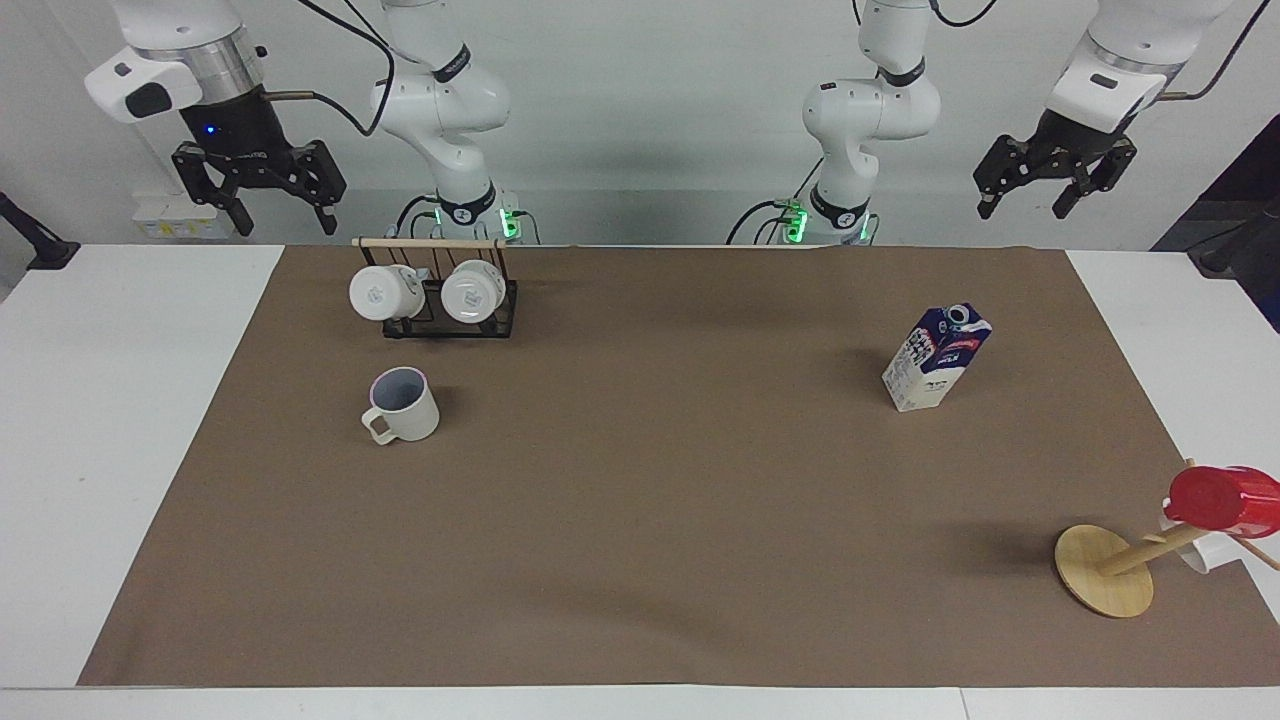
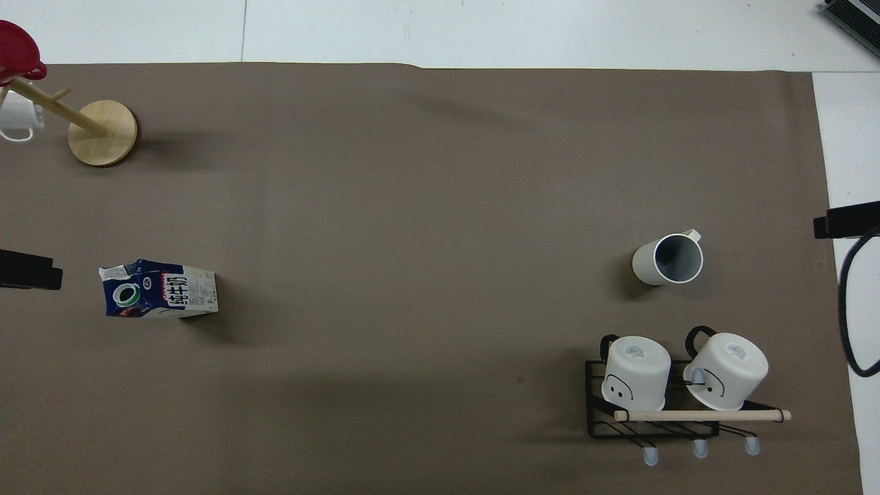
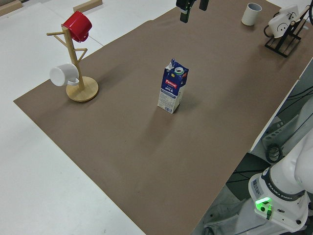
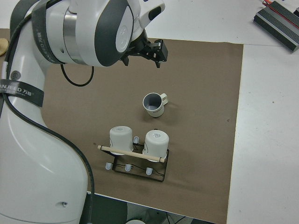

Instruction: Place cup and milk on table

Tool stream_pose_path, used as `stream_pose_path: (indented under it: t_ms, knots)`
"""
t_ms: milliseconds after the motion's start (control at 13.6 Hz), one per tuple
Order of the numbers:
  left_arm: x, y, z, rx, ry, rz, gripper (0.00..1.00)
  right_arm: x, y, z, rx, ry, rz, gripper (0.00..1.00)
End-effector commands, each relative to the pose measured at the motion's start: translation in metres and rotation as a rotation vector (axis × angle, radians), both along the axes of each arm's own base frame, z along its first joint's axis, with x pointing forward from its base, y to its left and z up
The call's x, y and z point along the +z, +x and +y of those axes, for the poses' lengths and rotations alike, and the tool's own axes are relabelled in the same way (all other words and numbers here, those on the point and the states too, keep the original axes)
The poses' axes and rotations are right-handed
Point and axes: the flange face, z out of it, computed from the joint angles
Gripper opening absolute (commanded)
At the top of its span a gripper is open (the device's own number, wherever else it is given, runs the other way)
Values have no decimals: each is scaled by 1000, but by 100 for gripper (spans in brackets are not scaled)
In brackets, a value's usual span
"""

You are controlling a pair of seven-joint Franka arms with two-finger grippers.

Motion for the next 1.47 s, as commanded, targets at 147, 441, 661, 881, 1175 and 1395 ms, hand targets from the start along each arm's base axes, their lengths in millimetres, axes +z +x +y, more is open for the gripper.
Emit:
stream_pose_path:
  t_ms: [147, 441, 661, 881, 1175, 1395]
  knots:
    - [2, 0, -2, -2, 7, -30, 100, -1, -4, -2, 16, 3, 0, 100]
    - [-1, -1, -2, -4, 8, -22, 100, -1, -4, -2, 16, 3, 0, 100]
    - [-3, -1, -2, -5, 8, -19, 100, -1, -4, -2, 16, 3, 2, 100]
    - [-3, -1, -2, -7, 8, -18, 100, -1, -4, -2, 16, 3, 0, 100]
    - [-5, 1, -2, -4, 7, -41, 100, -1, -4, -2, 16, 3, 2, 100]
    - [-12, 2, 0, -1, 7, -27, 100, -1, -4, -2, 16, 3, 2, 100]
